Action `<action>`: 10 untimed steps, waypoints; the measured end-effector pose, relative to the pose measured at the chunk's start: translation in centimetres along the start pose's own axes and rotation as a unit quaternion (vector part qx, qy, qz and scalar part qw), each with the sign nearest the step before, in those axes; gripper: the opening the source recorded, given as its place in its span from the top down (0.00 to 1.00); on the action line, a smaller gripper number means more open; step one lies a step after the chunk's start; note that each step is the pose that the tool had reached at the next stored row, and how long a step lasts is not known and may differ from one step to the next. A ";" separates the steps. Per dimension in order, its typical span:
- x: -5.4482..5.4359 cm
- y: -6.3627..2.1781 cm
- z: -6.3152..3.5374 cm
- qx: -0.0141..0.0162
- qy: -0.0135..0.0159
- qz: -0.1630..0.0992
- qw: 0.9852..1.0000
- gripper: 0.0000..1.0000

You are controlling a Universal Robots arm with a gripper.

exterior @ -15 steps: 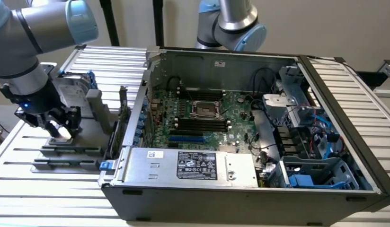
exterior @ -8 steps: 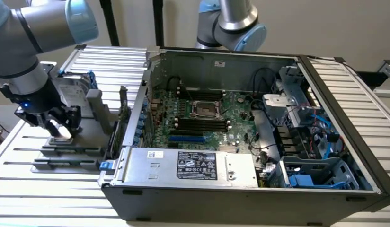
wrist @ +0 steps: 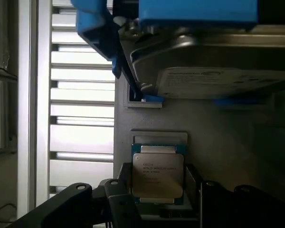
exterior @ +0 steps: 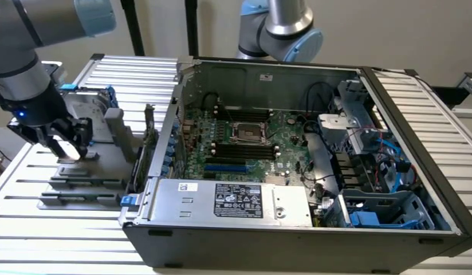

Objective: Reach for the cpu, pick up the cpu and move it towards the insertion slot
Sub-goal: 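Pick up the cpu and move it towards the insertion slot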

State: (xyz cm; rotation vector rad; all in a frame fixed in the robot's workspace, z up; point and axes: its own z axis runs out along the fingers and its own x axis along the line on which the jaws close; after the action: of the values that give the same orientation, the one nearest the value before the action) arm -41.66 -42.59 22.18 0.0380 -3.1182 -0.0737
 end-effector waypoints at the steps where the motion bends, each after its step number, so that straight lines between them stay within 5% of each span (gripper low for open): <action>1: 0.0 -0.01 -0.45 0.000 0.001 0.000 1.000 0.46; 10: -0.7 -0.02 -4.57 0.000 0.004 -0.002 1.000 0.46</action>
State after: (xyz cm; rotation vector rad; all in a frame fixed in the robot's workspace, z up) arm -40.83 -42.81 26.73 0.0460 -3.1105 -0.0736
